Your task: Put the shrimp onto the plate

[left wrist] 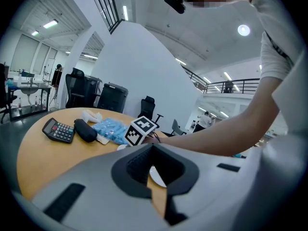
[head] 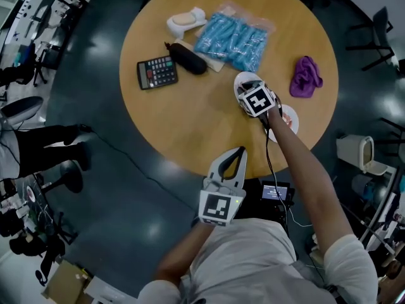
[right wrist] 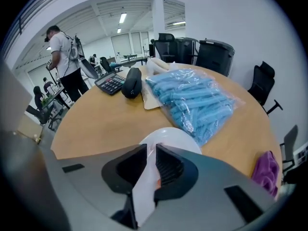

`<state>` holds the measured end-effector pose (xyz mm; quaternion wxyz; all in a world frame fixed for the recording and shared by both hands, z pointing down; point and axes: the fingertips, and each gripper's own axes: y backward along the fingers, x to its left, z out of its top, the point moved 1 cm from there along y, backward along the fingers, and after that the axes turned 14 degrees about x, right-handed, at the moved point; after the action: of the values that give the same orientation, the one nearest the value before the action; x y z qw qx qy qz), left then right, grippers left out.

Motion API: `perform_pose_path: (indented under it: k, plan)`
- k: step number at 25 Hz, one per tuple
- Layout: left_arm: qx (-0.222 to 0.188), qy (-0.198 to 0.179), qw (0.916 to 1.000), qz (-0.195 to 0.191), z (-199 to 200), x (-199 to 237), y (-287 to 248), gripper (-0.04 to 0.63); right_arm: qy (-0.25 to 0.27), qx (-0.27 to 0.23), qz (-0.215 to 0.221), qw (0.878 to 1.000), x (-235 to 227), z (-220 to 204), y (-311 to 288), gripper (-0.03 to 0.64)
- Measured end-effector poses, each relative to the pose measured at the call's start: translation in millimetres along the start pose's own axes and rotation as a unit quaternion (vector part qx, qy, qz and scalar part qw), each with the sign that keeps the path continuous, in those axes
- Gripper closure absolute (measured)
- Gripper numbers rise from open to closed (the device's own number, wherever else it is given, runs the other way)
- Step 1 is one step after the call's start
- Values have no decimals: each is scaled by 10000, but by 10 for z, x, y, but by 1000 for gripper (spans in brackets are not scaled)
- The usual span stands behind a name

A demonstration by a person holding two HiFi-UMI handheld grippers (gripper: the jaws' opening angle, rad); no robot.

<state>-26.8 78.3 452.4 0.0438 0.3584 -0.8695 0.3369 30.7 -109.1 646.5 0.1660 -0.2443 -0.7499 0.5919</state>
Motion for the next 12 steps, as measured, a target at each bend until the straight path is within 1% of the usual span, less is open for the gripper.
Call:
perform_pose_path:
  k: [3, 5, 7, 10, 12]
  plan:
    - [43, 205, 9998, 9, 15, 30, 8, 588, -106, 197, -54, 9997, -14, -25, -89, 551]
    - [69, 307, 9995, 15, 6, 57, 11, 588, -208, 245, 23, 9995, -3, -24, -135, 552]
    - [60, 228, 9997, 3, -16, 89, -3, 588, -333, 293, 88, 9990, -4, -10, -141, 554]
    - [55, 281, 9996, 12, -20, 119, -12, 588, -353, 375, -18, 9987, -32, -11, -156, 586]
    - [28, 152, 9999, 1, -27, 126, -14, 588, -362, 358, -57, 9987, -44, -36, -163, 591]
